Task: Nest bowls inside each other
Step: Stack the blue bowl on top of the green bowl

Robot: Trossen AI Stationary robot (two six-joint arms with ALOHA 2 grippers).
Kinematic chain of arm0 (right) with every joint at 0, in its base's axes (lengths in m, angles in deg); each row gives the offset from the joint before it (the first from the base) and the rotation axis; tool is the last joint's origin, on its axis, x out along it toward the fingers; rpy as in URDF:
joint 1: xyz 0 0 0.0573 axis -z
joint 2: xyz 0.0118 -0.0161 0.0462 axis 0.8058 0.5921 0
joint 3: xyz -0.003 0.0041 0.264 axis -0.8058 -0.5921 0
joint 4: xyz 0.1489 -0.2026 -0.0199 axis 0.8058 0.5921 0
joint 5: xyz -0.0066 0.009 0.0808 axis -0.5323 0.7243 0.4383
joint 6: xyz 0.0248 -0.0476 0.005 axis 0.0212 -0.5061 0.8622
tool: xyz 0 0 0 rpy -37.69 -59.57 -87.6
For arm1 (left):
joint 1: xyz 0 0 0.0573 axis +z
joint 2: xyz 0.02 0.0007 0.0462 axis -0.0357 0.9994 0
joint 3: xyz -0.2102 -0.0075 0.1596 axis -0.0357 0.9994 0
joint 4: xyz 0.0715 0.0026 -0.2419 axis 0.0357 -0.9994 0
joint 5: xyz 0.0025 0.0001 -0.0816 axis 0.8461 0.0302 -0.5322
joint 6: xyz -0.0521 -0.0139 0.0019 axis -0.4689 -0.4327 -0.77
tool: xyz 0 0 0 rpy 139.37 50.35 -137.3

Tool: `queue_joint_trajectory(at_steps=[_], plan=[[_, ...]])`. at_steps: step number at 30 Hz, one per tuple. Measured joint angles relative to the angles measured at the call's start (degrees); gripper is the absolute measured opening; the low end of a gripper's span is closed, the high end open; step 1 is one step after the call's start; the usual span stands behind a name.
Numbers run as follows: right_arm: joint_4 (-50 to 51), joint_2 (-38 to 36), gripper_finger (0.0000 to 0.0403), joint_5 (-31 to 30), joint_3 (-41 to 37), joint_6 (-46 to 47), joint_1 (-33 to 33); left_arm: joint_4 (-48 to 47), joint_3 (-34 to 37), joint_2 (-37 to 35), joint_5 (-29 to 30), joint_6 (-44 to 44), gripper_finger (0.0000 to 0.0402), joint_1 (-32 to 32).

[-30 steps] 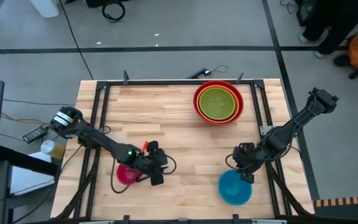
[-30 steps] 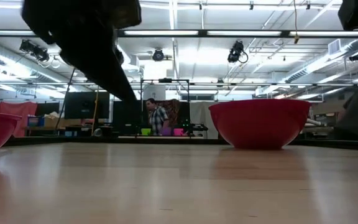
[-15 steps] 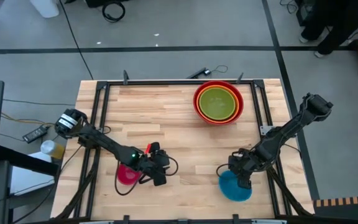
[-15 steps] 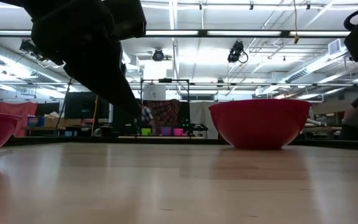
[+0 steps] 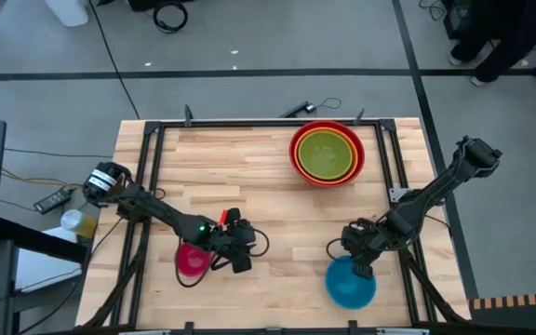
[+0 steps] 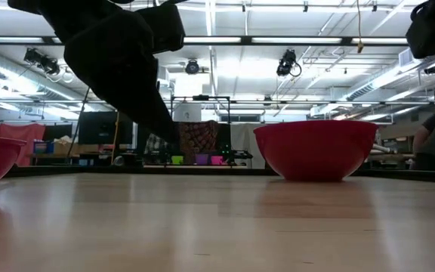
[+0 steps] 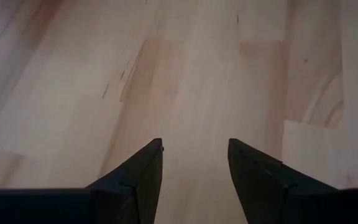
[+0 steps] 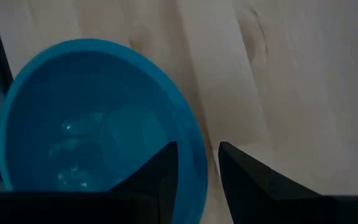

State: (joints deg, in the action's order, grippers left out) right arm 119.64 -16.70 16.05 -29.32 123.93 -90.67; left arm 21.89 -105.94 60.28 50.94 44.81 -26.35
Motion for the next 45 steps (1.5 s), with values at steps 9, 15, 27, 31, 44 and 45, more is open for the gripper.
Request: queue_joint_trajectory(at_steps=[9, 15, 27, 31, 44, 45], plan=[[-2.30, 4.48, 0.0111, 0.54, -0.02, 0.67, -0.49, 0.02, 0.00, -0.02, -0.01, -0.18, 0.0185, -0.42], [-7.96, 6.08, 0.0022, 3.02, 0.01, -6.08, -0.47, 0.03, 0.00, -0.02, -0.02, -0.15, 0.0185, -0.40], [-14.78, -9.59, 0.0028, -37.81, -0.04, -31.75, 22.12, -0.07, 0.00, -0.02, 0.00, -0.12, 0.0185, 0.15], [-25.12, -16.61, 0.0029, -40.30, -0.01, -39.22, 34.25, -0.11, 0.00, -0.02, 0.70, -0.07, 0.0185, 0.15], [-14.65, -9.67, 0.0047, -19.85, -0.07, -30.69, 66.69, -6.84, 0.00, -0.04, 2.04, 0.52, 0.0185, 0.77], [-14.74, -8.61, 0.0048, -18.82, -0.07, -30.41, 67.51, -7.25, 0.00, -0.04, 2.41, 0.51, 0.0185, 0.98]])
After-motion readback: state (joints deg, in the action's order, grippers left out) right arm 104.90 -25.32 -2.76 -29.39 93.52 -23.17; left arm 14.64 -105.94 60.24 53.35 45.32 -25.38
